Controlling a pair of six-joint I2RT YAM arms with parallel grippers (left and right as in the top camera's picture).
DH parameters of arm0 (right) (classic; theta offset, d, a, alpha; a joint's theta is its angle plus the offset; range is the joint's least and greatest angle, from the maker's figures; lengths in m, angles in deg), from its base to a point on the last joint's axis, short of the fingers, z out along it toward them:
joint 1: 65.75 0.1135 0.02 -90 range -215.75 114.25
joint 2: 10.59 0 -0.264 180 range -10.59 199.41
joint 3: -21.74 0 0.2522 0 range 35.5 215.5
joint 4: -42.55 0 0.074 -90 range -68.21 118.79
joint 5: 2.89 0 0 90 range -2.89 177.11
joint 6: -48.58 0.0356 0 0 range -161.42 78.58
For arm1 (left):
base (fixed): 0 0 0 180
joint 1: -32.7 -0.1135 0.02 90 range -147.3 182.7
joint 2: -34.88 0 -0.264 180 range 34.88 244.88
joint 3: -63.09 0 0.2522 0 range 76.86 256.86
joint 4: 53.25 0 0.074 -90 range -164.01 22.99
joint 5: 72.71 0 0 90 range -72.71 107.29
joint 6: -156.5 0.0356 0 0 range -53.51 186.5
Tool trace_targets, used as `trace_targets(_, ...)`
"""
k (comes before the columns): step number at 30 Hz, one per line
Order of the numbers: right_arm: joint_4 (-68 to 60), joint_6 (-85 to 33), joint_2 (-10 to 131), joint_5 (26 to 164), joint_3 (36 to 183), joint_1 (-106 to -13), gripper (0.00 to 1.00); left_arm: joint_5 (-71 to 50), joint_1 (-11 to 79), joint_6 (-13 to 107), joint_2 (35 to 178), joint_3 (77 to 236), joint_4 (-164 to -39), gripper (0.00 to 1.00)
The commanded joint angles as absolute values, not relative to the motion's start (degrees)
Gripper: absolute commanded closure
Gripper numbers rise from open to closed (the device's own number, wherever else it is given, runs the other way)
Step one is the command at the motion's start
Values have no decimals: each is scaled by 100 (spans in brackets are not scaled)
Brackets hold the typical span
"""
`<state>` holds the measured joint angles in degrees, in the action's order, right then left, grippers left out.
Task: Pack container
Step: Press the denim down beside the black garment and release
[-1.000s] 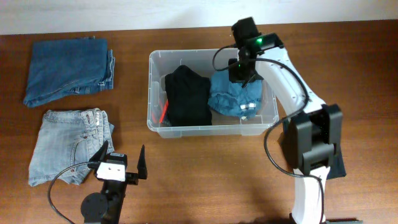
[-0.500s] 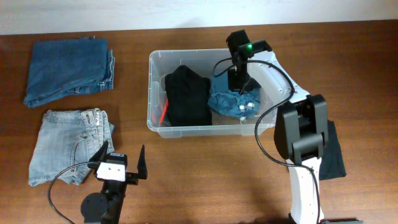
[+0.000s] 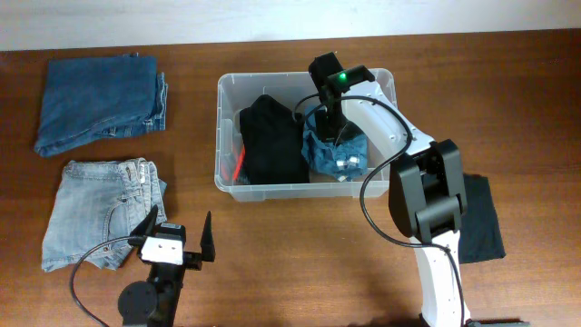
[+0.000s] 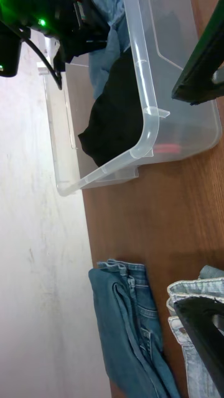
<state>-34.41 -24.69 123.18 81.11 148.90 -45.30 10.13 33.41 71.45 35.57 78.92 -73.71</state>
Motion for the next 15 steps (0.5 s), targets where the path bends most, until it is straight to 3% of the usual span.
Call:
trace_targets(1,-3469,-2406,12113,8065,14975,-4616,90,934,3313,7197,3528,7870,-7380,1)
trace_targets(15,-3919,-2399,11544,7895,15192,-4637,87,937,3313,7197,3528,7870,-7378,1)
